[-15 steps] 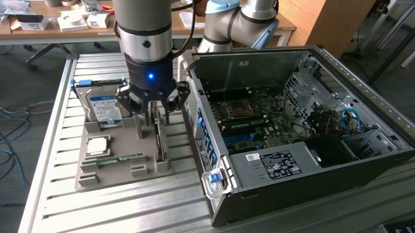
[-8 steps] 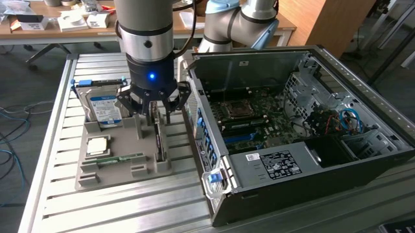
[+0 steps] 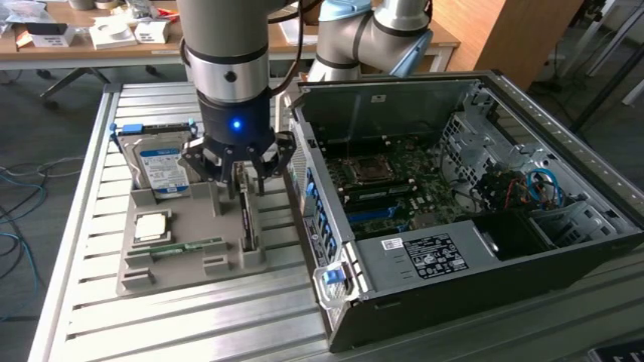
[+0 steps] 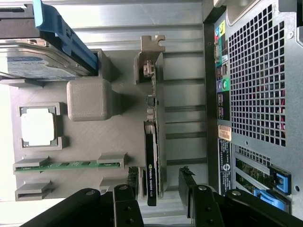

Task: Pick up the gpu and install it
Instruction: 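Pick up the gpu and move the gpu toward the slot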

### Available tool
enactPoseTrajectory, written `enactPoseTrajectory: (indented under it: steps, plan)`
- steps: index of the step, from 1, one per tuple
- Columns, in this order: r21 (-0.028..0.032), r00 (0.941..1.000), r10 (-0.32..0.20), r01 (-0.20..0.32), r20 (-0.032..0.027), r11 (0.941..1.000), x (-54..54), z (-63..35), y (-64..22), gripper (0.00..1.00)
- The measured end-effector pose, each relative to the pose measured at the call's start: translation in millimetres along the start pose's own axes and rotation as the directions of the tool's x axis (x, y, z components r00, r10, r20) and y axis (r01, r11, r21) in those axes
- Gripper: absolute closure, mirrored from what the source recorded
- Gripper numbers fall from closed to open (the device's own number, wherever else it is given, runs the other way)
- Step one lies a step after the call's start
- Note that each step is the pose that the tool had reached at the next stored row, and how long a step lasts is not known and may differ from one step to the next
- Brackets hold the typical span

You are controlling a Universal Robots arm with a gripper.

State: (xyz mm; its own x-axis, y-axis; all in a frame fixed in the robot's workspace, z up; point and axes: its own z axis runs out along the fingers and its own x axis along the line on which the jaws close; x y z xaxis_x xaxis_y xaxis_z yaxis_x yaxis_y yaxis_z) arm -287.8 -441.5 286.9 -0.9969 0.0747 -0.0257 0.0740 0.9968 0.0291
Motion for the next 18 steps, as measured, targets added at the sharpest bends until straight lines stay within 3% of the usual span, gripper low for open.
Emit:
enactPoseTrajectory:
  steps: [18]
  plan:
    - [0.0001, 1.0000, 0.000, 0.000, 0.0003, 1.0000, 0.7, 17.4, -0.6, 0.53]
